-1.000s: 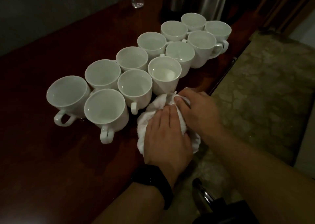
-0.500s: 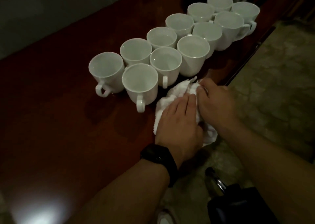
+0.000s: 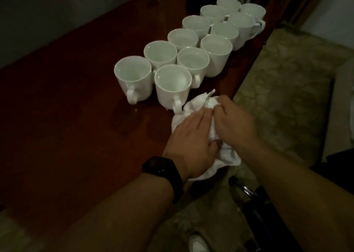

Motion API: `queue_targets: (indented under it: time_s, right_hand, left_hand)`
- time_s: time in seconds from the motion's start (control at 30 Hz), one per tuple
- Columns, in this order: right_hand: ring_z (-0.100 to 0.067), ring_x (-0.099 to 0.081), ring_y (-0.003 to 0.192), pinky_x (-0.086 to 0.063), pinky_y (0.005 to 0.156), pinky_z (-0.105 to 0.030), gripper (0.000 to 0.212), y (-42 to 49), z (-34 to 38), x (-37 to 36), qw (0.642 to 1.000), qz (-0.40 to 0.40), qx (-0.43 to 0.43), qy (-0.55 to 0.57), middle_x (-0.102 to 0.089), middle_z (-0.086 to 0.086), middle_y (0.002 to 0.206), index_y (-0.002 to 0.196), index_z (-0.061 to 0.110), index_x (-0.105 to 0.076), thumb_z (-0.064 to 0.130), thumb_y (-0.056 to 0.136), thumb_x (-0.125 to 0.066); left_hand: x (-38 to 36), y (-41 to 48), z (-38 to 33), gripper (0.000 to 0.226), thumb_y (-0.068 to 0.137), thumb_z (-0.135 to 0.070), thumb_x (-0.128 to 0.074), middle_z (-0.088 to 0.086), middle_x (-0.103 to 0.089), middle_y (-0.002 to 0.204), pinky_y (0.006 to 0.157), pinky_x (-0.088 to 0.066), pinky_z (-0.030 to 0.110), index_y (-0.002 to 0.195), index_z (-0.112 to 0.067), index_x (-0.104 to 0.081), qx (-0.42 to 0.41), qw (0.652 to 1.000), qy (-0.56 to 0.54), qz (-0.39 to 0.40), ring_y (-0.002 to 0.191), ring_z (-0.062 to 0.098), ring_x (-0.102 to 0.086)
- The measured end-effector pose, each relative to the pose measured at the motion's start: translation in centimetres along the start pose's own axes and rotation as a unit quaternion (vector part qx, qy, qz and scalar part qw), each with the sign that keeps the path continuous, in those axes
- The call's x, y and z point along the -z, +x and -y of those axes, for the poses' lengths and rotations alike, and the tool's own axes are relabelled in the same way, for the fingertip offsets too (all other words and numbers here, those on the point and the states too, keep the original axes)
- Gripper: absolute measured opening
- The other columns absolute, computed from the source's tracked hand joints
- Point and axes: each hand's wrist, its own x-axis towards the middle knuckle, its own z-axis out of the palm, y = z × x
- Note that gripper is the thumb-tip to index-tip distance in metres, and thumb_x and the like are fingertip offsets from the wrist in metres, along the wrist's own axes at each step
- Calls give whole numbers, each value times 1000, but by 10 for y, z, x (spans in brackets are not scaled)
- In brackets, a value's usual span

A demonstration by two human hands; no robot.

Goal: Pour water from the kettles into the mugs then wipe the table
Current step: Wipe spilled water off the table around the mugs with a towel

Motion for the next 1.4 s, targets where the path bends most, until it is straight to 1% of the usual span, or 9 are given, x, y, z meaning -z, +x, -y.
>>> queue_targets:
  time_s: [0.1, 0.37, 0.5, 0.6, 0.67, 0.8, 1.0, 1.17, 1.4]
  right_hand:
    - [-17, -52, 88, -34, 78, -28, 28, -13, 11, -4, 1000, 0, -28, 11, -57, 2, 100, 119, 18, -61, 22, 103, -39]
    - [-26, -58, 99, -39, 84, -31, 31, -29, 38, -19, 998, -13, -64, -9, -67, -11, 116, 120, 13, -62, 24, 102, -39]
    - [-32, -58, 115, -46, 98, -39, 38, -34, 45, -18, 995, -3, -92, -40, -64, -12, 127, 132, 17, -58, 29, 103, -36]
    - [-33, -54, 122, -45, 105, -42, 42, -35, 51, -21, 992, 16, -117, -48, -61, -11, 134, 140, 21, -53, 32, 103, -35]
    - [-31, -54, 122, -43, 105, -43, 42, -38, 57, -22, 989, 30, -121, -83, -61, -9, 135, 139, 20, -52, 32, 102, -35]
    - [-32, -50, 124, -41, 104, -42, 43, -44, 68, -25, 983, 37, -142, -115, -58, -6, 138, 141, 18, -49, 33, 102, -38]
    - [-33, -50, 122, -45, 102, -46, 41, -58, 85, -37, 976, -2, -185, -111, -54, -6, 141, 139, 16, -48, 34, 103, -37]
    - [-33, -46, 129, -40, 107, -47, 46, -65, 95, -44, 972, -5, -215, -96, -47, -2, 150, 145, 19, -42, 36, 104, -31]
    - [-35, -48, 123, -40, 102, -46, 44, -73, 113, -59, 963, -41, -252, -92, -58, -4, 138, 138, 19, -49, 40, 105, -31]
  left_hand:
    - [11, -10, 8, 73, 103, -34, -53, 5, -21, 170, 126, -5, 22, 162, -10, -16, -22, 999, -20, 19, 155, 13, -18]
    - [38, -25, 23, 50, 102, -18, -58, 3, -51, 151, 121, -26, 32, 150, -10, -44, -58, 991, -112, 35, 141, 12, -42]
    - [45, -27, 25, 56, 102, -18, -58, 0, -46, 156, 123, -23, 29, 154, -12, -39, -64, 990, -113, 52, 146, 10, -37]
    - [48, -28, 30, 58, 101, -15, -59, -1, -44, 158, 122, -17, 16, 154, -13, -38, -60, 989, -120, 64, 147, 7, -33]
    - [52, -31, 32, 58, 101, -14, -59, -1, -40, 161, 119, -11, 7, 155, -14, -37, -51, 988, -131, 70, 148, 3, -29]
    - [59, -33, 40, 61, 101, -11, -59, -3, -37, 163, 124, -14, 15, 157, -14, -35, -61, 983, -146, 94, 151, 4, -27]
    - [67, -33, 54, 56, 102, -9, -58, -3, -43, 159, 117, -15, 6, 154, -15, -41, -93, 976, -155, 126, 146, -2, -30]
    - [75, -33, 72, 60, 105, -18, -54, -3, -31, 166, 127, -12, 23, 160, -15, -29, -131, 973, -102, 158, 153, 3, -21]
    - [89, -34, 94, 67, 105, -22, -54, -5, -25, 169, 127, -14, 30, 163, -21, -20, -148, 967, -67, 198, 155, 4, -18]
